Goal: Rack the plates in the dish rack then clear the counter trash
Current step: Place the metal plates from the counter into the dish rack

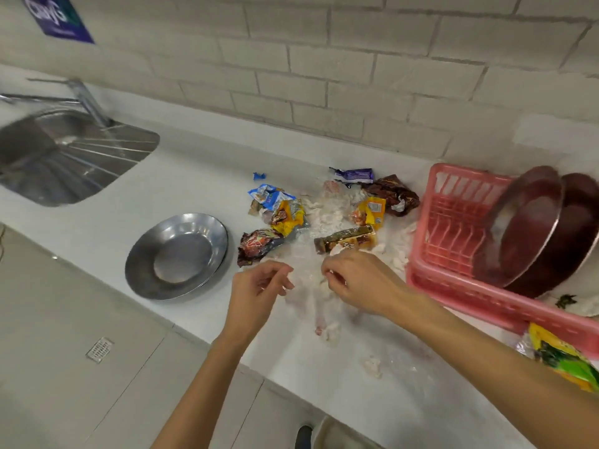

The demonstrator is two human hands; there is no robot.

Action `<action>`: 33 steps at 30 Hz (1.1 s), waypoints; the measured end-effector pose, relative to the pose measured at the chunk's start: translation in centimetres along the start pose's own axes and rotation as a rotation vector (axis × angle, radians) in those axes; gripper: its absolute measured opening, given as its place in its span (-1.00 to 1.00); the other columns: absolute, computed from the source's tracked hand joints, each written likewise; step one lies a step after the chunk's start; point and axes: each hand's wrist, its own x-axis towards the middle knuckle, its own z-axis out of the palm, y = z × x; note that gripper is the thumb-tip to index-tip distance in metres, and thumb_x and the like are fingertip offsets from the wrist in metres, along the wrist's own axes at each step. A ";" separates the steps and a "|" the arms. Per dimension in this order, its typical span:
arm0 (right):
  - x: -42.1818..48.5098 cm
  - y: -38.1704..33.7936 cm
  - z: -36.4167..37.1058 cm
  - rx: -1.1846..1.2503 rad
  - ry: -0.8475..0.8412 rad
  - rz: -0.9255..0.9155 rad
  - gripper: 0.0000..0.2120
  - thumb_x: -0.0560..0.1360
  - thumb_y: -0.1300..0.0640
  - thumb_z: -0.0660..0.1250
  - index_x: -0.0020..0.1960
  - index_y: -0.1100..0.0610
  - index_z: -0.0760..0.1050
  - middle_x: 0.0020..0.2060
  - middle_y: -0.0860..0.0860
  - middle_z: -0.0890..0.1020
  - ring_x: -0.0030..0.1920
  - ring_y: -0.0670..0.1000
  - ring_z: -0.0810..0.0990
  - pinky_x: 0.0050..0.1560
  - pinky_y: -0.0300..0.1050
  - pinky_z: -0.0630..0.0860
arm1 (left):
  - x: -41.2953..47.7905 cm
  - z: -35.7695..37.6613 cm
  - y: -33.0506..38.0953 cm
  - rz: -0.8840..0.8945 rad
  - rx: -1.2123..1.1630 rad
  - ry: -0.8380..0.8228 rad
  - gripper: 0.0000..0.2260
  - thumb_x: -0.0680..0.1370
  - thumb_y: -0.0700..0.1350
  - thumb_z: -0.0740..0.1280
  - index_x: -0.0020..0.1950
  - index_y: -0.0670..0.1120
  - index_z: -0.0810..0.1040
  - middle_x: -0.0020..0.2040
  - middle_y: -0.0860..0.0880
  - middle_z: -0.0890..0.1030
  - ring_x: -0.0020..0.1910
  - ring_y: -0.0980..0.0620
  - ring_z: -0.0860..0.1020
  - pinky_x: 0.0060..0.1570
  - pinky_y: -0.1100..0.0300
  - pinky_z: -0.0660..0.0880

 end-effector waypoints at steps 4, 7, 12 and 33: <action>2.2 -2.7 2.5 0.110 -0.046 -0.004 -0.82 0.55 0.11 0.19 -0.03 0.06 0.57 -0.31 -0.08 0.60 -0.27 -0.04 0.52 -0.23 -0.06 0.47 | -2.0 -4.7 -3.7 -0.158 0.054 0.140 -0.86 0.61 -0.14 0.31 -0.04 -0.09 0.67 -0.27 -0.01 0.68 -0.32 0.03 0.63 -0.25 0.31 0.53; 3.3 -4.4 4.1 0.263 -0.060 0.030 -0.84 0.55 0.09 0.21 -0.06 0.00 0.58 -0.46 -0.11 0.55 -0.41 -0.11 0.48 -0.33 -0.08 0.46 | -3.5 -7.5 -7.4 -0.383 -0.020 0.283 -0.80 0.63 -0.11 0.26 -0.06 -0.12 0.66 -0.26 -0.08 0.69 -0.31 -0.06 0.64 -0.24 0.13 0.54; 4.1 -6.3 6.2 0.384 -0.115 0.061 -0.85 0.56 0.11 0.24 -0.06 0.01 0.58 -0.46 -0.02 0.56 -0.41 -0.04 0.49 -0.34 -0.03 0.45 | -3.8 -12.5 -12.1 -0.706 -0.267 0.450 -0.61 0.64 0.07 0.20 0.02 -0.25 0.60 -0.18 -0.21 0.70 -0.28 -0.17 0.65 -0.32 0.12 0.53; 5.6 -5.2 6.8 0.398 -0.118 0.182 -0.85 0.54 0.10 0.25 -0.10 -0.02 0.59 -0.44 -0.01 0.60 -0.41 -0.06 0.53 -0.31 0.03 0.52 | -0.5 -16.8 -13.7 -0.827 -0.186 0.241 -0.53 0.66 -0.02 0.17 -0.23 -0.27 0.71 -0.51 -0.14 0.47 -0.51 -0.07 0.57 -0.10 -0.01 0.57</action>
